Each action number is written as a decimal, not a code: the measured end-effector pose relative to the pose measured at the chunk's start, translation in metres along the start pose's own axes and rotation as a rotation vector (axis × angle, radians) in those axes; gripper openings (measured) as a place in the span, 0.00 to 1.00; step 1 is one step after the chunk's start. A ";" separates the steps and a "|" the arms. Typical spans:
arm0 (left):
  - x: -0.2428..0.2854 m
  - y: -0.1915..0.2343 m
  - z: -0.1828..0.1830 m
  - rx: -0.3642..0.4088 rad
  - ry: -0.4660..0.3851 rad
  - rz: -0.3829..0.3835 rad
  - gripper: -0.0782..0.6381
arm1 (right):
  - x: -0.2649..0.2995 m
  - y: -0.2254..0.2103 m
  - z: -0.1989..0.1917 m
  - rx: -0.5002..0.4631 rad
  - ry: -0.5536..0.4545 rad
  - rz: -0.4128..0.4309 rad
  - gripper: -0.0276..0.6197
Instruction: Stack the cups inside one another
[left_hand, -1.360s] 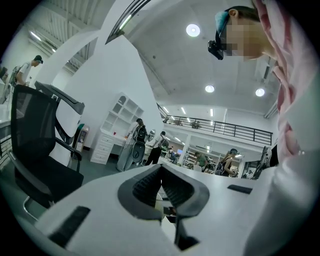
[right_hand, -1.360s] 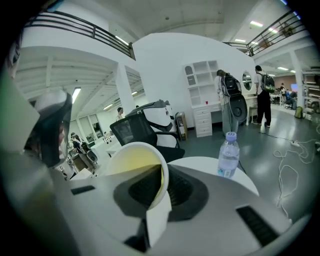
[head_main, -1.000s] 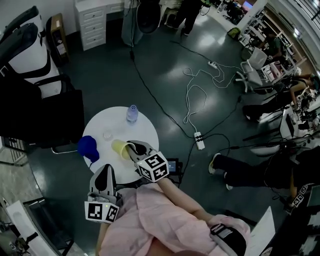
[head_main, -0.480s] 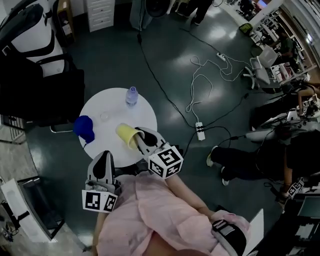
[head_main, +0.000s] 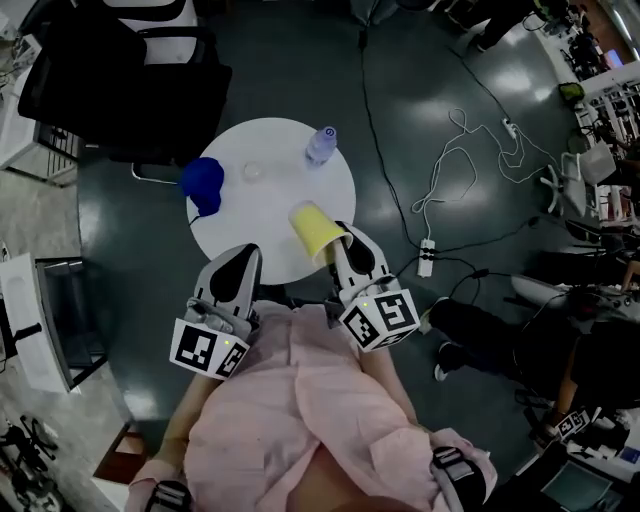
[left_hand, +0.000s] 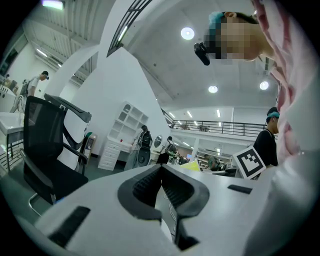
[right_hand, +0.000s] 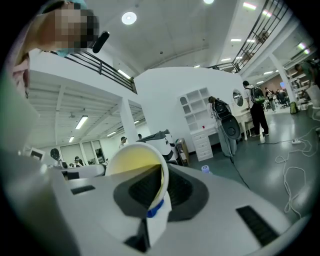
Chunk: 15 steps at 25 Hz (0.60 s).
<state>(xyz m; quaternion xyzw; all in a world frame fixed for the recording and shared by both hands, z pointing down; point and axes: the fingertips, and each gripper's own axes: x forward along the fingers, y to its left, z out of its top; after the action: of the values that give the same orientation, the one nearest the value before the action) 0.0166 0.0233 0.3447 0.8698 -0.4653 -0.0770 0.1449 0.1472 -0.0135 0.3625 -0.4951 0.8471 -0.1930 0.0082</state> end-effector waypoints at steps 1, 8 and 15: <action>0.000 0.000 0.000 0.004 0.000 0.003 0.13 | -0.002 -0.001 0.000 -0.002 -0.002 -0.004 0.11; 0.002 0.001 0.002 0.013 0.003 0.025 0.13 | -0.010 -0.014 0.000 0.031 -0.014 -0.035 0.11; 0.002 0.003 0.000 0.009 0.000 0.035 0.13 | -0.020 -0.020 0.002 0.029 -0.027 -0.051 0.11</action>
<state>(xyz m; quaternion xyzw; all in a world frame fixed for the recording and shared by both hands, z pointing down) 0.0155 0.0201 0.3455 0.8622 -0.4808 -0.0723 0.1421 0.1745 -0.0056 0.3640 -0.5192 0.8309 -0.1988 0.0219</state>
